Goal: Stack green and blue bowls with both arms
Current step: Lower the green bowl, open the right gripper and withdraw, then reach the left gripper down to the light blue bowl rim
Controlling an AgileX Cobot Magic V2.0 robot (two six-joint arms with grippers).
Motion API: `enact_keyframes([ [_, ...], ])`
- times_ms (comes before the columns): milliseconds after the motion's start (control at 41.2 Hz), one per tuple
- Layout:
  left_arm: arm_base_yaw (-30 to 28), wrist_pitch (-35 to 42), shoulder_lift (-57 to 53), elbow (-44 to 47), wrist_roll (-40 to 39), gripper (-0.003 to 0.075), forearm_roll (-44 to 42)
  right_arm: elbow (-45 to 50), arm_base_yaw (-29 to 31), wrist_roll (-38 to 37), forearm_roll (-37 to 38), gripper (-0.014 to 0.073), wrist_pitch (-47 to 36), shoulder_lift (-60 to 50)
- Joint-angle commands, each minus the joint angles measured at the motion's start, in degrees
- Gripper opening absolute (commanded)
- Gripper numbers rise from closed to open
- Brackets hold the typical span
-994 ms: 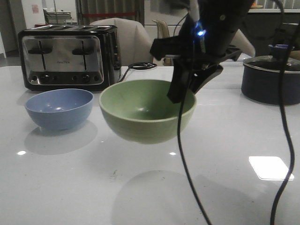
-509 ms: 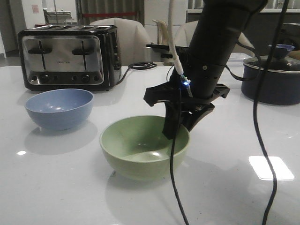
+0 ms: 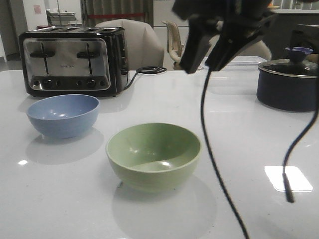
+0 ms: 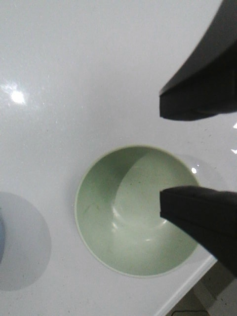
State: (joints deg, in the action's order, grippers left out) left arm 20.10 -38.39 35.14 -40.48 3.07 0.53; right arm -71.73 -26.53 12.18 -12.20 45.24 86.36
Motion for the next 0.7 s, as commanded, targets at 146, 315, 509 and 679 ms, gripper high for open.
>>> enact_keyframes([
  [146,0.4,5.0,0.4,-1.6,-0.1,0.0601,0.3,9.1,0.1,0.0,3.6,0.0421,-1.4,-20.1],
  [315,0.4,4.4,0.4,-1.6,-0.1,0.0601,0.3,17.2,0.1,0.0,3.7,0.0421,-1.8,-31.4],
  [509,0.4,2.9,1.8,-2.4,-0.3,0.0601,0.3,23.6,0.1,0.0,3.7,0.0421,-1.7,-41.4],
  [679,-0.1,-3.9,10.0,-7.2,-0.3,0.0601,0.0,24.2,0.1,0.0,3.5,0.0421,-0.9,-45.0],
])
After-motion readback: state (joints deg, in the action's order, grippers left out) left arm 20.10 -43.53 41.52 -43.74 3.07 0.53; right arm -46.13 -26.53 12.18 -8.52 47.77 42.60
